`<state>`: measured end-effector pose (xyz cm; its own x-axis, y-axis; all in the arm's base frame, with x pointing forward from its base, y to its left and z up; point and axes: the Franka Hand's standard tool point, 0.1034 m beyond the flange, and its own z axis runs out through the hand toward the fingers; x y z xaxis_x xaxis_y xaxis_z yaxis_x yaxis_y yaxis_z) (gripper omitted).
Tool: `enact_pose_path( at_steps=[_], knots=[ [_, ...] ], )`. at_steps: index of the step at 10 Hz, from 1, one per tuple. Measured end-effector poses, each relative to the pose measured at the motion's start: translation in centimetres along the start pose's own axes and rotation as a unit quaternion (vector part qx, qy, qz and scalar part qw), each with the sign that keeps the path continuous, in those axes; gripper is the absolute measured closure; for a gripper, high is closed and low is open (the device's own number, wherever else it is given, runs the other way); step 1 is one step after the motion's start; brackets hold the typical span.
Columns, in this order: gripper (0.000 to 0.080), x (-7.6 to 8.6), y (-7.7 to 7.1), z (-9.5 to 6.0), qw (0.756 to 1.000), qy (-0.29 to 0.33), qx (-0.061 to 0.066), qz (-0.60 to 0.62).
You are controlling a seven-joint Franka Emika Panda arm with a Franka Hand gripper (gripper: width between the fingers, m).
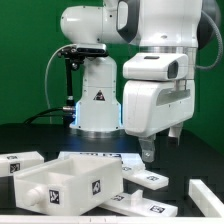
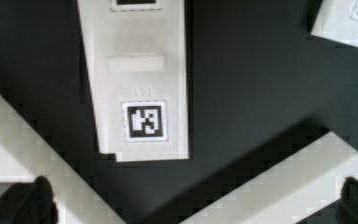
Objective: Assemble cabinet
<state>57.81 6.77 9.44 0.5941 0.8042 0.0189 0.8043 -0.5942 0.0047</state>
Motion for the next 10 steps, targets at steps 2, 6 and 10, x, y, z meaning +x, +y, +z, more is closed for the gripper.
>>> enact_pose_path(
  at_steps=[2, 6, 10],
  knots=[
    [0.0002, 0.2, 0.1, 0.0, 1.0, 0.005, -0.005, -0.006],
    [0.0002, -0.6, 0.9, 0.3, 1.0, 0.004, -0.007, -0.024],
    [0.0002, -3.4, 4.9, 2.4, 0.998, 0.001, -0.029, -0.061]
  ],
)
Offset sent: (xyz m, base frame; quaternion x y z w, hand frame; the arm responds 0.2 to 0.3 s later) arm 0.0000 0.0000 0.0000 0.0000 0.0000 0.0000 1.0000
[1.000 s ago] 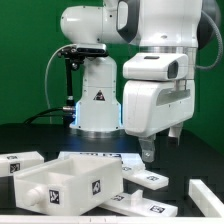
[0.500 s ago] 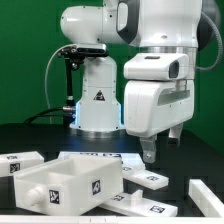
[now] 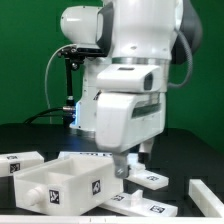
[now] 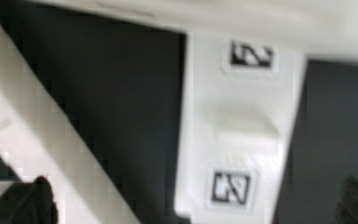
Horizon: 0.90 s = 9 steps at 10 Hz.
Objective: Assemble cabinet
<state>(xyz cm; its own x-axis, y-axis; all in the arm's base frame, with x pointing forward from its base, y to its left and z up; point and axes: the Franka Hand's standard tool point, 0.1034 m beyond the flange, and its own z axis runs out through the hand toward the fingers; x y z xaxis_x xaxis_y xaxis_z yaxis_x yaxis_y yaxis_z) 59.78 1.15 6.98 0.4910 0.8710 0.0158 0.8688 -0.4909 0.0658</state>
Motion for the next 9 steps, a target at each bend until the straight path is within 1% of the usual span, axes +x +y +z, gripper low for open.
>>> enact_pose_path(
  at_steps=[2, 4, 5, 6, 9],
  knots=[
    [0.0002, 0.2, -0.2, 0.0, 1.0, 0.001, 0.0, -0.001],
    [0.0002, 0.0, -0.1, 0.3, 1.0, -0.001, 0.002, -0.002],
    [0.0002, -0.5, 0.0, 1.2, 1.0, -0.001, 0.002, -0.005],
    [0.0002, -0.6, 0.0, 1.8, 1.0, -0.003, 0.005, -0.002],
    [0.0002, 0.5, -1.2, 3.1, 1.0, -0.002, 0.011, 0.006]
  ],
)
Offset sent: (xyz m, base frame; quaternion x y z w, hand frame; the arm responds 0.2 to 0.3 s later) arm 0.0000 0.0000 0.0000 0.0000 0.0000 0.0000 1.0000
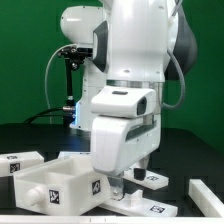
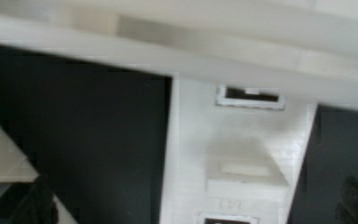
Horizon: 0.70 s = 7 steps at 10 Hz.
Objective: Assemble cabinet
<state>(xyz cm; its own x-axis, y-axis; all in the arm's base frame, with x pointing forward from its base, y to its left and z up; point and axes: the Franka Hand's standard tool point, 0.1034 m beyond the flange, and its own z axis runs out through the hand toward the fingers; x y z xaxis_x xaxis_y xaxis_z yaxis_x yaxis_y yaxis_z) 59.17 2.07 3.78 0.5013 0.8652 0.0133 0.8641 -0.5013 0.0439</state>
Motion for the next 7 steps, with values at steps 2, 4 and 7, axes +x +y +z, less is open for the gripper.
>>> enact_pose_path(
  at_steps=[2, 4, 7],
  knots=[
    [0.0002, 0.2, -0.3, 0.6, 1.0, 0.001, 0.001, -0.001],
    [0.0002, 0.1, -0.7, 1.7, 1.0, 0.0, 0.005, -0.001],
    [0.0002, 0.2, -0.9, 1.8, 1.0, -0.001, 0.006, 0.0]
  ],
)
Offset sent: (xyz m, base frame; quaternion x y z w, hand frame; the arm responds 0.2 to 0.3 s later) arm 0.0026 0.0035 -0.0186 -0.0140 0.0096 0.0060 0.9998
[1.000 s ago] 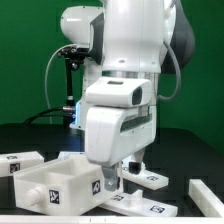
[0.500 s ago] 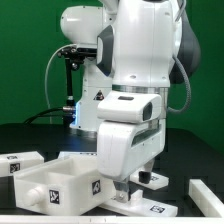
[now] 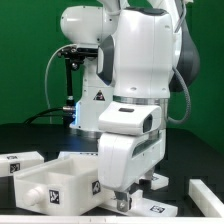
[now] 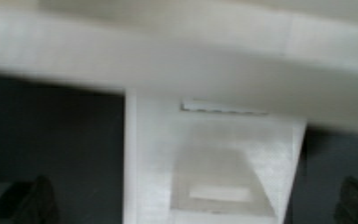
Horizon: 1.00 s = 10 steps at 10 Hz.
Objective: Assemble cabinet
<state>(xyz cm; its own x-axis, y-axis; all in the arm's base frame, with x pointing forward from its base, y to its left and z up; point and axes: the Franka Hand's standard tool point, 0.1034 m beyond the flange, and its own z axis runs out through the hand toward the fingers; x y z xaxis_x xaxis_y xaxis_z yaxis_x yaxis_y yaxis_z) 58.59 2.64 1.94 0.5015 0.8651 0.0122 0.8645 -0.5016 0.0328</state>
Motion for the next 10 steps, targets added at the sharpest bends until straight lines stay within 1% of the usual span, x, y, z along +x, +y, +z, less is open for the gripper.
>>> enact_pose_path(
  at_steps=[1, 2, 4, 5, 6, 8, 10],
  knots=[
    [0.0134, -0.1, 0.0, 0.0, 1.0, 0.0, 0.0, 0.001],
    [0.0134, -0.1, 0.0, 0.0, 1.0, 0.0, 0.0, 0.001],
    [0.0409, -0.1, 0.0, 0.0, 1.0, 0.0, 0.0, 0.001],
    [0.0409, -0.1, 0.0, 0.0, 1.0, 0.0, 0.0, 0.001],
    [0.054, -0.1, 0.0, 0.0, 1.0, 0.0, 0.0, 0.001],
    [0.054, 0.1, 0.0, -0.1, 1.0, 0.0, 0.0, -0.002],
    [0.054, 2.2, -0.7, -1.9, 1.0, 0.006, -0.004, -0.006]
  ],
)
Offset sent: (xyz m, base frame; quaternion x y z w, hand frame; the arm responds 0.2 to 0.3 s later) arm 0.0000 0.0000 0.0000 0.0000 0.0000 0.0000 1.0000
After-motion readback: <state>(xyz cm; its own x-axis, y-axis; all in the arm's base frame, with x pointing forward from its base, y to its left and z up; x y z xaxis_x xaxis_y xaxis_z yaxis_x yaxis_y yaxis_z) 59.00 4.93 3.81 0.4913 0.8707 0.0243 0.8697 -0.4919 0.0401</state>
